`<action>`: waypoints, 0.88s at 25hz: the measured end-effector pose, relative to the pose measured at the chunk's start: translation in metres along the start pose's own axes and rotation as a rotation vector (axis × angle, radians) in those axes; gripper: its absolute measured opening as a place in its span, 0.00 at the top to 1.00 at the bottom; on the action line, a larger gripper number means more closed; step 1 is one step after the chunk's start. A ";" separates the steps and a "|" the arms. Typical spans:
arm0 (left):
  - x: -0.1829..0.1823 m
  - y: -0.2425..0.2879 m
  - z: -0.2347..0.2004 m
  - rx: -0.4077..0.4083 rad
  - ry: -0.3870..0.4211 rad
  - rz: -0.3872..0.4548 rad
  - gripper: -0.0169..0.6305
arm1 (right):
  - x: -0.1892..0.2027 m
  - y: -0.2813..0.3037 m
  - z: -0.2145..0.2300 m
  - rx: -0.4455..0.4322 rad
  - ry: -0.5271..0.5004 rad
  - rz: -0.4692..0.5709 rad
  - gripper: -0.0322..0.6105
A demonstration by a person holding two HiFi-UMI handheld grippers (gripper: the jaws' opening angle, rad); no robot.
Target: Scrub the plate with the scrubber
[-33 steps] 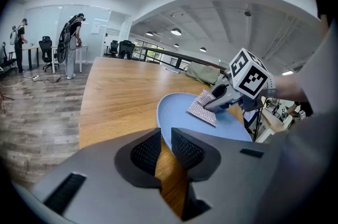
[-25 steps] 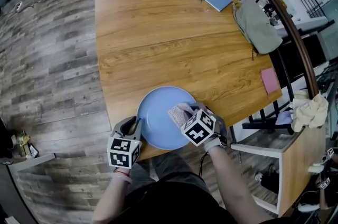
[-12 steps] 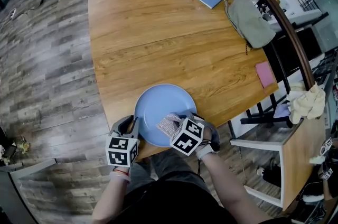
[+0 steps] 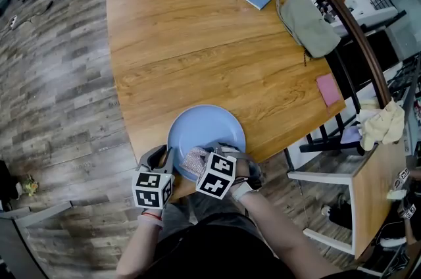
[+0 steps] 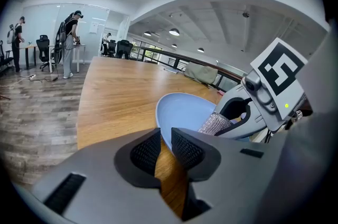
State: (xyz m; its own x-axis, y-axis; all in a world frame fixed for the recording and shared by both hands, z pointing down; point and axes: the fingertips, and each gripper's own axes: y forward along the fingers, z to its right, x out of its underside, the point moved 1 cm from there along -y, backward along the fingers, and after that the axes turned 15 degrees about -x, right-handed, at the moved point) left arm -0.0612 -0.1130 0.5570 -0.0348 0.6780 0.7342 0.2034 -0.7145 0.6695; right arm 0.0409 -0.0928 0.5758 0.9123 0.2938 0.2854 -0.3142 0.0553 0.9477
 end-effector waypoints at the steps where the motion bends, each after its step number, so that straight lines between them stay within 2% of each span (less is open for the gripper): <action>1: 0.000 0.000 0.000 0.000 -0.001 -0.002 0.88 | -0.004 0.001 0.000 0.000 -0.010 0.002 0.83; 8: 0.000 -0.001 0.001 0.005 -0.003 0.001 0.88 | -0.024 0.006 0.009 0.012 -0.081 0.003 0.83; 17: 0.001 -0.002 0.001 0.002 0.007 0.002 0.88 | -0.048 0.007 0.054 0.060 -0.078 0.030 0.83; 22: 0.003 -0.002 0.003 -0.001 0.002 -0.008 0.88 | -0.047 0.002 0.082 0.093 -0.055 0.045 0.83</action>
State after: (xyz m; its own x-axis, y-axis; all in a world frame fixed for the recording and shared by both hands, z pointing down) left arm -0.0587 -0.1089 0.5576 -0.0383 0.6836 0.7289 0.2021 -0.7090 0.6756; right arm 0.0188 -0.1848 0.5754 0.9117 0.2406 0.3332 -0.3321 -0.0464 0.9421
